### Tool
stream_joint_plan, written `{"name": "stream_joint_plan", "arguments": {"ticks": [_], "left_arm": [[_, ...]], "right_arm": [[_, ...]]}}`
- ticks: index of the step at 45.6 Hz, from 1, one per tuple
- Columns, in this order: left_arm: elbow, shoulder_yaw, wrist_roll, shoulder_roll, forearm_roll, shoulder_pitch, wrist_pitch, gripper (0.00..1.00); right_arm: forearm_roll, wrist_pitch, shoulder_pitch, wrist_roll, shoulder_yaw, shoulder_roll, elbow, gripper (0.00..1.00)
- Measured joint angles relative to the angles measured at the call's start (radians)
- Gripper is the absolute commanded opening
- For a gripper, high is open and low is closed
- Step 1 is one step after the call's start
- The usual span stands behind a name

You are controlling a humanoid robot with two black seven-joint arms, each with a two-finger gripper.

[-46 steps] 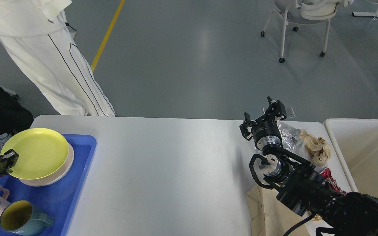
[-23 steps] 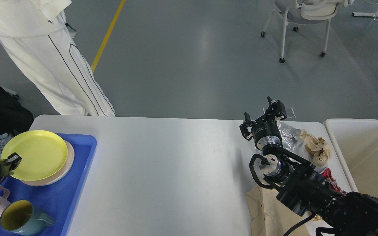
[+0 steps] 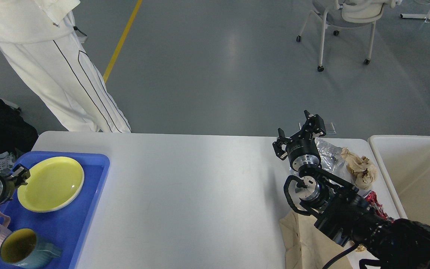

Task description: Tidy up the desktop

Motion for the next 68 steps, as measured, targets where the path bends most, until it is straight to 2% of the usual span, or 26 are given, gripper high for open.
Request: {"name": "stream_joint_plan", "arguments": {"ticks": [10, 13, 21, 24, 38, 48, 52, 58, 65, 66, 68], "left_arm": [[-0.015, -0.028, 0.01, 0.118, -0.077, -0.077, -0.052, 0.97], [-0.015, -0.029, 0.012, 0.154, -0.079, -0.124, -0.111, 0.97], [-0.015, -0.044, 0.003, 0.235, -0.078, -0.245, -0.337, 0.97], [-0.013, -0.054, 0.001, 0.242, -0.08, -0.259, -0.377, 0.97], [-0.016, -0.066, -0.001, 0.244, -0.07, -0.257, -0.469, 0.97], [-0.002, -0.101, -0.008, 0.196, -0.116, -0.246, -0.478, 0.97], [0.009, -0.145, -0.053, 0.178, -0.227, -0.192, -0.463, 0.97], [0.057, -0.265, -0.19, 0.157, -0.424, -0.073, -0.432, 0.97], [0.092, -0.426, -0.338, 0.105, -0.48, 0.038, -0.423, 0.97], [0.095, -0.48, -0.373, 0.082, -0.485, 0.07, -0.42, 0.97], [0.098, -0.509, -0.386, 0.064, -0.487, 0.086, -0.417, 0.97]], "right_arm": [[0.0, 0.0, 0.0, 0.0, 0.0, 0.0, 0.0, 1.0], [0.0, 0.0, 0.0, 0.0, 0.0, 0.0, 0.0, 1.0], [0.0, 0.0, 0.0, 0.0, 0.0, 0.0, -0.001, 1.0], [-0.001, 0.0, 0.0, 0.0, 0.0, 0.0, -0.001, 1.0], [0.0, 0.0, 0.0, 0.0, 0.0, 0.0, -0.002, 1.0], [0.0, 0.0, 0.0, 0.0, 0.0, 0.0, -0.002, 1.0], [0.0, 0.0, 0.0, 0.0, 0.0, 0.0, -0.002, 1.0], [0.0, 0.0, 0.0, 0.0, 0.0, 0.0, -0.002, 1.0], [0.0, 0.0, 0.0, 0.0, 0.0, 0.0, -0.002, 1.0], [0.0, 0.0, 0.0, 0.0, 0.0, 0.0, -0.002, 1.0], [0.0, 0.0, 0.0, 0.0, 0.0, 0.0, -0.002, 1.0]]}}
